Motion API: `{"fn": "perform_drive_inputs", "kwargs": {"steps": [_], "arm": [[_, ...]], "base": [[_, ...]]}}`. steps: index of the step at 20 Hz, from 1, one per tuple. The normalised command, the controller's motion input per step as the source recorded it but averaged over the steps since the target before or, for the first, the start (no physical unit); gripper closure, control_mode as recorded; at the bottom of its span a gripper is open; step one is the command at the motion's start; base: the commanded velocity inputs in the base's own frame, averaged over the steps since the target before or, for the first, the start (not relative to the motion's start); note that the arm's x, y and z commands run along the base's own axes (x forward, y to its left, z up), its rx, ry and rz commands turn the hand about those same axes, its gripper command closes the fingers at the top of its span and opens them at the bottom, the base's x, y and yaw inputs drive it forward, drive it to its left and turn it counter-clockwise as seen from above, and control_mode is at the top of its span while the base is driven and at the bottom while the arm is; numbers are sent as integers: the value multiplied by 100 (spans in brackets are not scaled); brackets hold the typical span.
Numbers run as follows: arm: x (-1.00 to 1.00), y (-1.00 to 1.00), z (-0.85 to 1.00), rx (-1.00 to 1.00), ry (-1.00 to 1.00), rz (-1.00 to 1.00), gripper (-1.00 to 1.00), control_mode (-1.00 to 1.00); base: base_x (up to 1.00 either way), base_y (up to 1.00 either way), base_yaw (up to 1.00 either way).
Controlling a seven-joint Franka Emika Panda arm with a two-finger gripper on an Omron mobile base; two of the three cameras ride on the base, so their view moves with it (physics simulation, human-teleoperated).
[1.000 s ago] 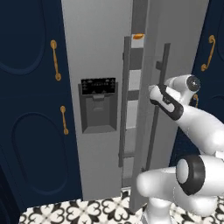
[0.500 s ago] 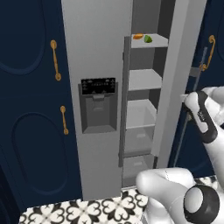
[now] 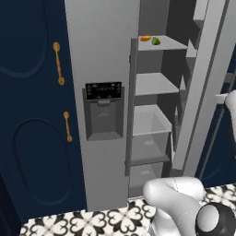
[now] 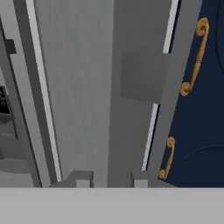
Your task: Grab a lemon wedge from the fridge and one ice cube from the ice bowl, and put them in the glass of lemonade.
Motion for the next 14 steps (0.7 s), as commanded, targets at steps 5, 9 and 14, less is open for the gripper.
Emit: {"fn": "perform_drive_inputs", "kwargs": {"steps": [5, 9, 14], "arm": [[-83, 14, 56, -25, 10, 0, -100, -100], [-67, 57, 36, -37, 14, 3, -100, -100], [-19, 100, 11, -47, 5, 3, -100, -100]], "base": [[0, 0, 0], [0, 0, 0], [0, 0, 0]]}}
